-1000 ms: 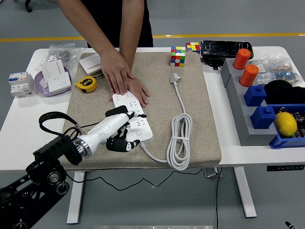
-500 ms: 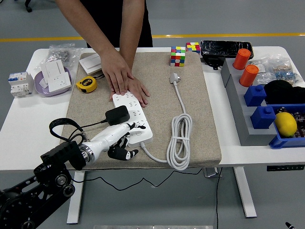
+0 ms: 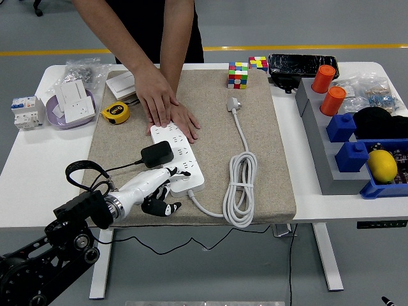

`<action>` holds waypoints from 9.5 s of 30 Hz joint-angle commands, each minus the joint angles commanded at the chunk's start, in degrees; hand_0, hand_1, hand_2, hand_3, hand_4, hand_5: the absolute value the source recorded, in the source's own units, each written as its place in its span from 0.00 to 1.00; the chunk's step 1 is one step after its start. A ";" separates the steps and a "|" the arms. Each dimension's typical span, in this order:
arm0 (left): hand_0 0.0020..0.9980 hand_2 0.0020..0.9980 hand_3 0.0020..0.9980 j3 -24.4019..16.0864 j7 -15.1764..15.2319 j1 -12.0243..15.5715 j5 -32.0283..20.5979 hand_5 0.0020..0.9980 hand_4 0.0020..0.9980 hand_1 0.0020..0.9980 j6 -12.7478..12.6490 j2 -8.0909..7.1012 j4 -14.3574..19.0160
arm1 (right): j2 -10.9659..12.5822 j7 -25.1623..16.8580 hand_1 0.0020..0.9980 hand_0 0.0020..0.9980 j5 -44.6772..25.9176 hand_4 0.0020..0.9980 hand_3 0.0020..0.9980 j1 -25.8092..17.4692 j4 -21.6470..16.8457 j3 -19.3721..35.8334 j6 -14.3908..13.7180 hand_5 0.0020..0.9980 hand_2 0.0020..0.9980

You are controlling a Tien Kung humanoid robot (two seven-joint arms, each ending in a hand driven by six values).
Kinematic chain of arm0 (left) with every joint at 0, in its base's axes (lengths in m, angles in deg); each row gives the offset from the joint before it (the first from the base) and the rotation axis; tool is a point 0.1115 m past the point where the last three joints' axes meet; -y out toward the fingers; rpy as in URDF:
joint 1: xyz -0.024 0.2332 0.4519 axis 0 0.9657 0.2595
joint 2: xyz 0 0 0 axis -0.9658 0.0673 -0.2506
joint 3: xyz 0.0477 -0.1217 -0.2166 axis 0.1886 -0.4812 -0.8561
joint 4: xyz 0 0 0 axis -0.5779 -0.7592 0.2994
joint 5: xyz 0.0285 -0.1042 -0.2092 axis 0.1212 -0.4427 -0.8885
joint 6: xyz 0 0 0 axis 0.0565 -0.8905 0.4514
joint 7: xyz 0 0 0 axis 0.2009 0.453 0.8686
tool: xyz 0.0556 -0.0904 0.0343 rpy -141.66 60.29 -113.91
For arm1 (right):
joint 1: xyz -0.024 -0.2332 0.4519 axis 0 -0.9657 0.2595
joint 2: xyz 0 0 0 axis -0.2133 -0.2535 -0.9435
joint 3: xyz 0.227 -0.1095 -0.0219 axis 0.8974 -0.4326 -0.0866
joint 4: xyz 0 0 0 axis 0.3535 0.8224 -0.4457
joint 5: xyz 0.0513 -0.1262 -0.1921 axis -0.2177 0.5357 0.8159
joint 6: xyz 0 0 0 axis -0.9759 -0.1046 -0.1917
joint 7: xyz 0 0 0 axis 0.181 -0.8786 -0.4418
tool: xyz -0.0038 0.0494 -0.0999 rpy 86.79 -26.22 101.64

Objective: Pick up the plug,place it near the board,insert it into the board,press the button

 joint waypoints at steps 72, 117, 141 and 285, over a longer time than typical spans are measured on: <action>0.14 0.13 0.84 0.75 0.48 -0.28 0.48 0.00 0.70 0.03 -0.06 -0.19 -0.39 | 0.03 -0.03 0.93 0.96 0.29 1.00 0.88 -0.02 0.00 0.18 0.02 1.00 0.87; 0.14 0.13 0.83 -1.53 1.04 0.70 1.56 0.00 0.70 0.03 -0.55 -0.05 0.98 | 0.00 -0.01 0.93 0.96 0.14 1.00 0.88 0.05 0.00 0.13 -0.04 1.00 0.87; 0.91 0.98 0.95 -28.91 15.96 12.88 -29.66 0.57 1.00 1.00 -9.42 9.54 4.76 | -0.31 -0.16 0.93 0.96 -0.02 1.00 0.88 -0.25 0.00 0.48 -0.06 1.00 0.87; 0.83 0.70 0.65 -13.93 12.83 -7.36 8.03 0.32 1.00 0.85 -11.14 11.27 -27.31 | -0.11 0.02 0.93 0.96 0.63 1.00 0.88 0.04 0.00 0.44 0.00 1.00 0.87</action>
